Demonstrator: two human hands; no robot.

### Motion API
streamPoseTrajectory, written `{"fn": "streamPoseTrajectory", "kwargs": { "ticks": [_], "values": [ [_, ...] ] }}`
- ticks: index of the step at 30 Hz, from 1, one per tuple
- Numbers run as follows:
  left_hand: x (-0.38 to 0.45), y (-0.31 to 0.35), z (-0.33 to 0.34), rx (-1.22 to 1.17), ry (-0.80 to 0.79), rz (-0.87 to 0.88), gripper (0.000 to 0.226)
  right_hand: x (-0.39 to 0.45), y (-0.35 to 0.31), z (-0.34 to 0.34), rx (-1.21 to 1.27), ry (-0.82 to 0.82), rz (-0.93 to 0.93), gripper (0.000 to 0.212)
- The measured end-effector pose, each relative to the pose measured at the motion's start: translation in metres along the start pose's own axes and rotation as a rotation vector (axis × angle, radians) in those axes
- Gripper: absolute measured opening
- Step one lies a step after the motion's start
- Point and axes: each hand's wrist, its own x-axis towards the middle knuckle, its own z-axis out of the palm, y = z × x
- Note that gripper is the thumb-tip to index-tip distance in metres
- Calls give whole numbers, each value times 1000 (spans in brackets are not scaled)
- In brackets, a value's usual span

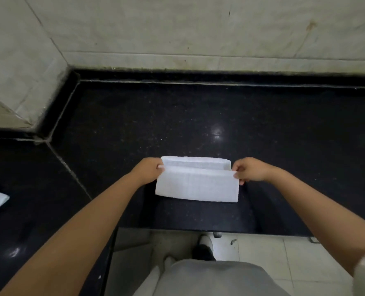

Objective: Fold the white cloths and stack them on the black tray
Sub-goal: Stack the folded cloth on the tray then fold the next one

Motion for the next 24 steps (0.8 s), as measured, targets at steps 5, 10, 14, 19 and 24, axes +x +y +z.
{"fn": "streamPoseTrajectory", "kwargs": {
  "ticks": [5,10,14,19,24],
  "values": [
    [24,1,6,123,229,-45,25,33,-6,7,-125,417,-5,19],
    [40,-5,22,168,269,-68,31,44,6,25,-116,551,-7,23],
    [45,-10,31,202,225,-66,36,44,10,32,-138,558,-5,24],
    [46,-4,30,269,211,-50,33,49,11,35,-353,507,-73,26],
    [48,-12,29,453,200,71,31,51,5,35,-465,491,-63,25]
  ]
}}
